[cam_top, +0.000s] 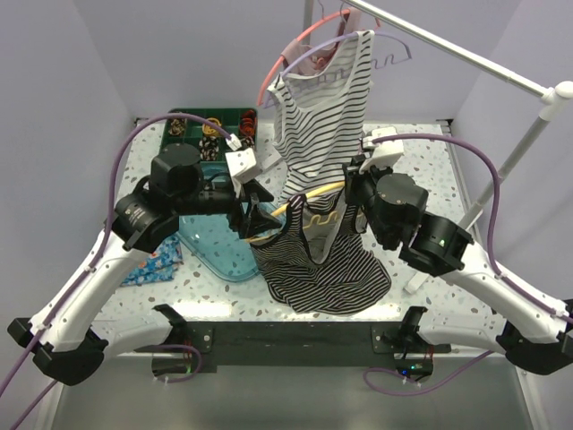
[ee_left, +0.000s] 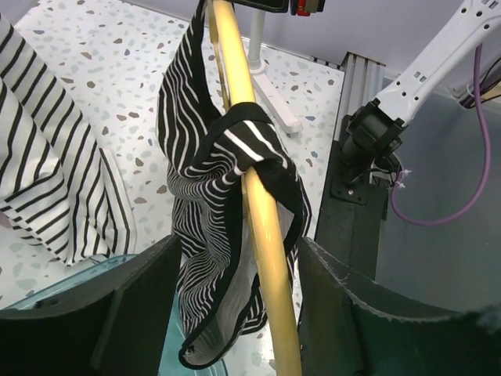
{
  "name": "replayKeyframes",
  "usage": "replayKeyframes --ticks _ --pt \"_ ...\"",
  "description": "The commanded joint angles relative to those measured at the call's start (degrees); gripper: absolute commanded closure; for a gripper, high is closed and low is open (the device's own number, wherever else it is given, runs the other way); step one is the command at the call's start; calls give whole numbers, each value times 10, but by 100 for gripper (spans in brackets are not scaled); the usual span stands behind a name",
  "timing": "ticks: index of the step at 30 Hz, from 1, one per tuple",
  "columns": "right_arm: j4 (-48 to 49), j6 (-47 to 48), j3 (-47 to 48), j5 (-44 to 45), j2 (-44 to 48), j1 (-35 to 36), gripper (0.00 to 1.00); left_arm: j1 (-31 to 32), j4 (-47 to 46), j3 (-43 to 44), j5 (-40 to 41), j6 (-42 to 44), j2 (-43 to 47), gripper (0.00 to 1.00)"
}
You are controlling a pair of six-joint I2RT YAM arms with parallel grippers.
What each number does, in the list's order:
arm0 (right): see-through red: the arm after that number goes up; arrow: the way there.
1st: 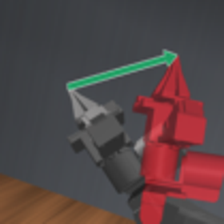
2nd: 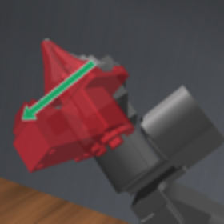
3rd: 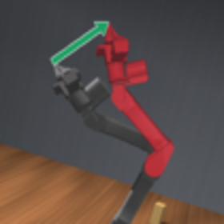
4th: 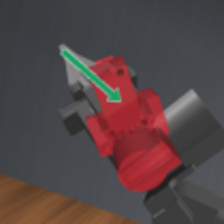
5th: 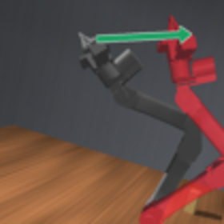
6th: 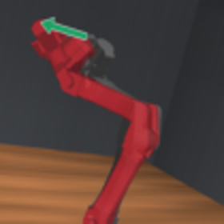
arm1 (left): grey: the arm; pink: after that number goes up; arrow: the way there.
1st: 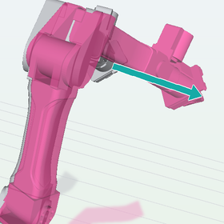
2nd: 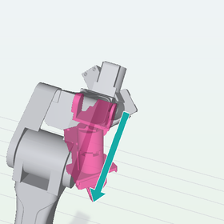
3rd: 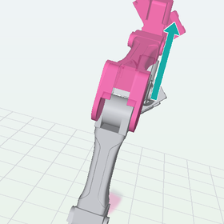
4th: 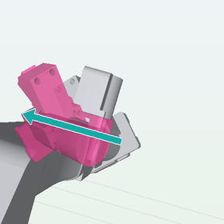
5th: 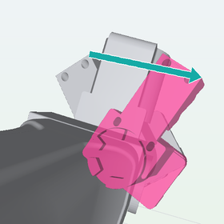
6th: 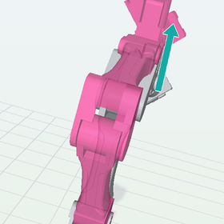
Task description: Place the tank top on the hanger
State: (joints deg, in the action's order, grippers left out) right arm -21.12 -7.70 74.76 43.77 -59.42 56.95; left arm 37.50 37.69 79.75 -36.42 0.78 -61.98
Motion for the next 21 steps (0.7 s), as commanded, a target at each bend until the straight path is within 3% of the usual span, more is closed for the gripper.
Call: replayKeyframes --ticks 1,8,10,13,16,21 --pt "21 4 12 4 -3 2 100 13 -17 -14 -1 4 -3 37" --pt "20 12 21 13 -10 2 100 68 -24 -18 68 -3 -16 54" --pt "18 15 22 18 -10 2 100 80 -29 -19 86 -3 -17 62" --pt "17 16 21 19 -8 2 100 82 -45 -21 110 -22 -11 86" --pt "15 15 18 21 -4 2 100 83 -68 -29 130 -32 3 99" --pt "11 12 19 22 1 3 100 84 -89 -39 142 -39 14 100"
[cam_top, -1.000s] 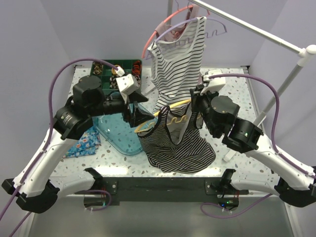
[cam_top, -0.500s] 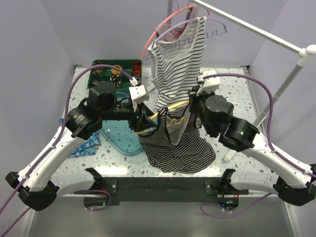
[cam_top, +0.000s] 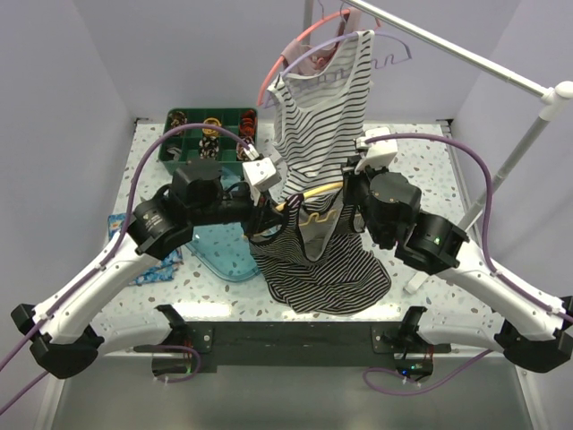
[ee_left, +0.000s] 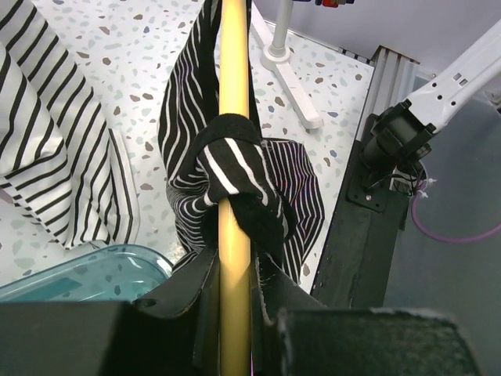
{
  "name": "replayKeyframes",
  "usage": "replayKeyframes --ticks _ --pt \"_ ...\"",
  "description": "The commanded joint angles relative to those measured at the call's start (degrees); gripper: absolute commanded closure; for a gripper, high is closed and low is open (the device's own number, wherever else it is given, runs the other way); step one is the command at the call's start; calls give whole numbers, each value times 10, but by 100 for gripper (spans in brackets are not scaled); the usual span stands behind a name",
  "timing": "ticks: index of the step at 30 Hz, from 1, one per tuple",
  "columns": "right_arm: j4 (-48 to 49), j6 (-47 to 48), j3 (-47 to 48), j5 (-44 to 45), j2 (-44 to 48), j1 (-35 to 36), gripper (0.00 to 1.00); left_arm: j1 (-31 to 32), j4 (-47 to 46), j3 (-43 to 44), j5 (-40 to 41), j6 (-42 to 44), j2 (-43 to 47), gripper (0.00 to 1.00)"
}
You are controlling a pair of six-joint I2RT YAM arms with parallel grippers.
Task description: Place the tank top on the hanger
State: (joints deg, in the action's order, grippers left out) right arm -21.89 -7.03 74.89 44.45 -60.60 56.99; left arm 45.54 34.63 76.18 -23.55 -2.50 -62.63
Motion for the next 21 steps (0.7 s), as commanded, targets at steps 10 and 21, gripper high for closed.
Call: replayKeyframes --ticks 10,21 --pt "11 -17 3 -28 56 1 44 7 -105 -30 18 -31 42 100" --pt "-13 -101 -79 -49 166 1 5 9 -207 -107 43 -83 67 100"
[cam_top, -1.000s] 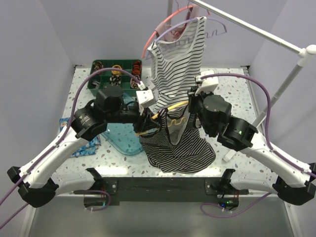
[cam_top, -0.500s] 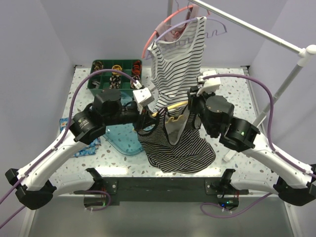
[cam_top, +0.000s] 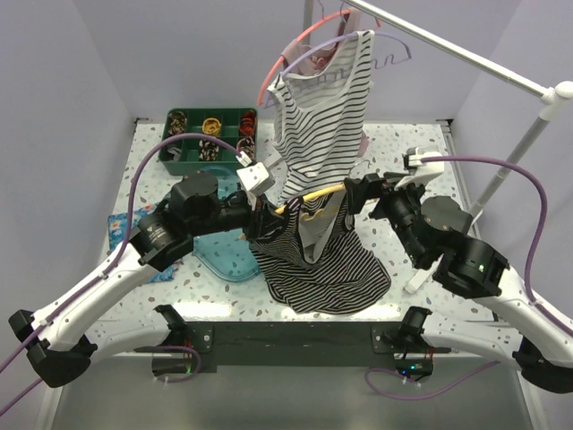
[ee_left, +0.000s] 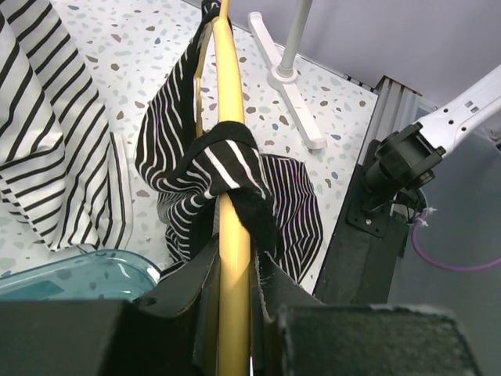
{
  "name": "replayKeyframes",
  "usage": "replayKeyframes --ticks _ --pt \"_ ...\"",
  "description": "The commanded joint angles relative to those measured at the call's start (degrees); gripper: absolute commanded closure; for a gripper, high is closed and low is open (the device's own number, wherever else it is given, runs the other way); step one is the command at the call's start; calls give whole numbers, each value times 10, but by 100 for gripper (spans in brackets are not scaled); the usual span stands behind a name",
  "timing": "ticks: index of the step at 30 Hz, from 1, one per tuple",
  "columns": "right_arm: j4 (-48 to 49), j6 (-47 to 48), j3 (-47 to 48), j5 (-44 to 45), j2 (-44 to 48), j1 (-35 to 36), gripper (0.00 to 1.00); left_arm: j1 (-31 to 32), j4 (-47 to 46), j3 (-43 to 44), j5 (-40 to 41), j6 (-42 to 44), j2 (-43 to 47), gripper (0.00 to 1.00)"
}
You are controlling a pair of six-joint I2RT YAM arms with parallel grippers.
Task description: Place the tank top on the hanger
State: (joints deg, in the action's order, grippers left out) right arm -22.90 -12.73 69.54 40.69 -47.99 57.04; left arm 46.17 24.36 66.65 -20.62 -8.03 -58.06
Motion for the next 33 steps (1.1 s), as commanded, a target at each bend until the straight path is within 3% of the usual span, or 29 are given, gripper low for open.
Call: replayKeyframes --ticks 1,9,12,19,23,27,33 --pt "-6 -51 -31 -14 52 1 4 1 -111 -16 22 -35 22 100" --pt "-27 -107 -70 -2 158 2 1 2 -176 -12 78 -66 16 100" --pt "-33 -114 -75 13 177 2 2 2 -177 32 94 -68 -12 100" --pt "-50 -116 -45 18 182 1 1 2 -131 265 90 -29 -108 100" --pt "-51 -106 -22 18 178 2 1 2 -103 346 89 -16 -143 100" --pt "-44 -99 -15 15 175 1 1 2 -101 355 92 -15 -144 100" --pt "-45 -104 -26 13 175 2 2 2 -100 287 93 -25 -128 100"
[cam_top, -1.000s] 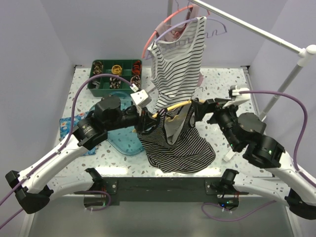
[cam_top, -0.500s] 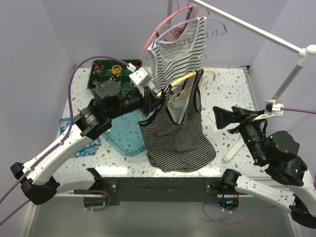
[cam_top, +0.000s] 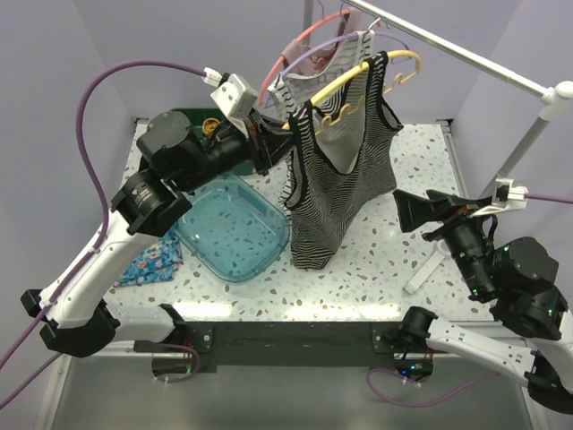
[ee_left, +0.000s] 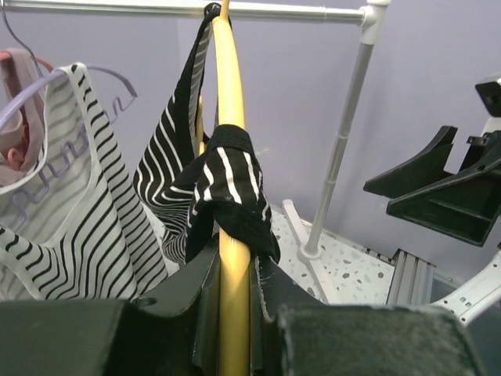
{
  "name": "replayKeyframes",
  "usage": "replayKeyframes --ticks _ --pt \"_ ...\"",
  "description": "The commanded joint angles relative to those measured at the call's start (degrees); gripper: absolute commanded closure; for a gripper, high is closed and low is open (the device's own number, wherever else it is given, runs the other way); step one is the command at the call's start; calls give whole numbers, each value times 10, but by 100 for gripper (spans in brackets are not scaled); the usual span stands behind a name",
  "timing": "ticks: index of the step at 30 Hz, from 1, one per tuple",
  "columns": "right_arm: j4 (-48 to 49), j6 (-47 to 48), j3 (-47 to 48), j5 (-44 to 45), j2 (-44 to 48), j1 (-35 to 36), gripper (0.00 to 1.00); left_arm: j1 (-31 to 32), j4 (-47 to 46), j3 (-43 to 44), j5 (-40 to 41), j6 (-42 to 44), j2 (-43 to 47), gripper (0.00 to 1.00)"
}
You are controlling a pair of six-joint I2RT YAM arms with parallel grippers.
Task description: Place the tank top on the hanger
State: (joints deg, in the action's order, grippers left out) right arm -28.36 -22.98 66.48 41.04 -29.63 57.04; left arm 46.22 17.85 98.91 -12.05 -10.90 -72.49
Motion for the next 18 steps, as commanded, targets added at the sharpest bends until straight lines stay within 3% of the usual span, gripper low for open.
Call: replayKeyframes --ticks 1,9,18 --pt "11 -2 2 11 -10 1 2 2 -38 -49 1 1 19 100" --pt "-5 -28 -30 12 0 2 1 2 -92 -143 4 -22 31 100" --pt "-33 -81 -108 13 1 1 1 2 -170 -101 53 -31 -34 100"
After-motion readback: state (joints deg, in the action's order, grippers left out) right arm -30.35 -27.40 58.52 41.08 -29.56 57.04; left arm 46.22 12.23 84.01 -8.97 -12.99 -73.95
